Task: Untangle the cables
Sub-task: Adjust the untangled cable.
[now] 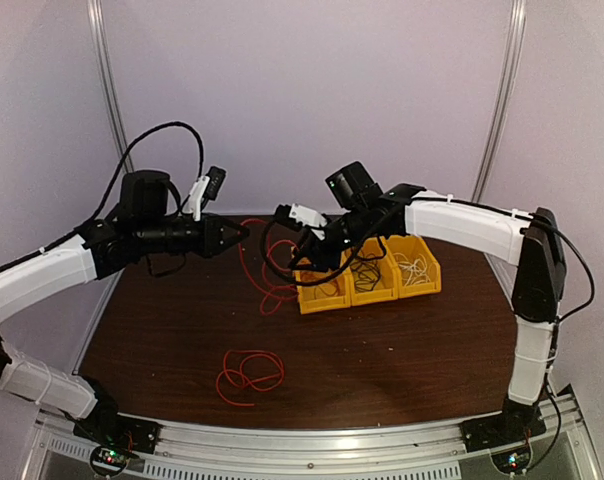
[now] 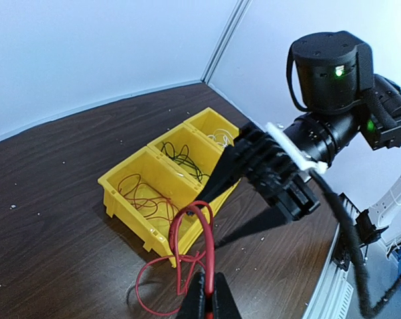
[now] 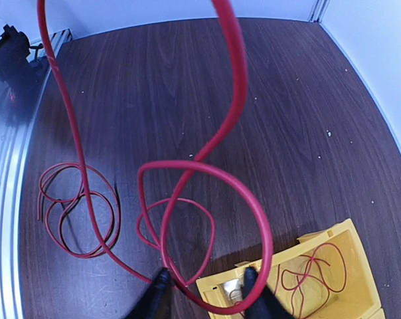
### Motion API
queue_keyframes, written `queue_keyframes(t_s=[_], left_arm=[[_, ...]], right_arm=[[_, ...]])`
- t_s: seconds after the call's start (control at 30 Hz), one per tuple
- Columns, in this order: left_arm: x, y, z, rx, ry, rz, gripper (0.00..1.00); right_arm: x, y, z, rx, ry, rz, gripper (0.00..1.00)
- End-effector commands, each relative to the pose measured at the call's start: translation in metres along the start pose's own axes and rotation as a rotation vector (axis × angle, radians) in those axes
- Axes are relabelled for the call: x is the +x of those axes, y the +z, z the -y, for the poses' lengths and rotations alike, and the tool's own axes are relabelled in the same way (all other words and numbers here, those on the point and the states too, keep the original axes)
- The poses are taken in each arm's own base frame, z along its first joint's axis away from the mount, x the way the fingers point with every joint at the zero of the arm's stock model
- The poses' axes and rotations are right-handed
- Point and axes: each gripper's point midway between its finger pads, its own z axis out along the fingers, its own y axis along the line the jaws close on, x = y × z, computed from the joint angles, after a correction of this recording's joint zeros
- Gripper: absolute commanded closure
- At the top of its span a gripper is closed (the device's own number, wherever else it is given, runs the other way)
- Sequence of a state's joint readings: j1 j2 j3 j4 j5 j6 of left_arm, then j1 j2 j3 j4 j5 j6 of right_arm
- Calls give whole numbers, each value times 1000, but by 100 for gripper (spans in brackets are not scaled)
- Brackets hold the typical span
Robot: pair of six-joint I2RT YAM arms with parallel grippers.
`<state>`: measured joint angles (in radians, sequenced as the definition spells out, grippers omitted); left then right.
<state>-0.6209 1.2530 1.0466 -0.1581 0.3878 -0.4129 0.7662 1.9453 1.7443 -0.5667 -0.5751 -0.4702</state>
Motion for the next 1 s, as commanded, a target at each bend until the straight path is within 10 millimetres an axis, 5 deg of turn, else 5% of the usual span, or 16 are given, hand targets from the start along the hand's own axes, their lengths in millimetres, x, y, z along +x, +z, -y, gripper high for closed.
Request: queue_keyframes(t_s=[0.0, 0.03, 0.33, 0.5, 0.7, 0.97], left_arm=[[-17, -9, 10, 22, 59, 65, 100], [-17, -10, 7, 5, 58, 66, 100], [7, -8, -39, -176, -7, -1, 100], [11, 1, -43, -169, -13, -15, 100], [-36, 7, -16, -39, 51, 104, 100], [-105, 17, 6, 28, 142, 216, 100]], right_arm=[[-2, -1, 18, 33, 49, 47, 90], [-2, -4, 23, 40, 68, 59, 100], [3, -79, 70, 34, 303, 285, 100], [5, -116, 83, -123, 509, 478, 100], [17, -114, 78, -177, 547, 474, 83], [41, -151, 101, 29, 514, 455, 74]])
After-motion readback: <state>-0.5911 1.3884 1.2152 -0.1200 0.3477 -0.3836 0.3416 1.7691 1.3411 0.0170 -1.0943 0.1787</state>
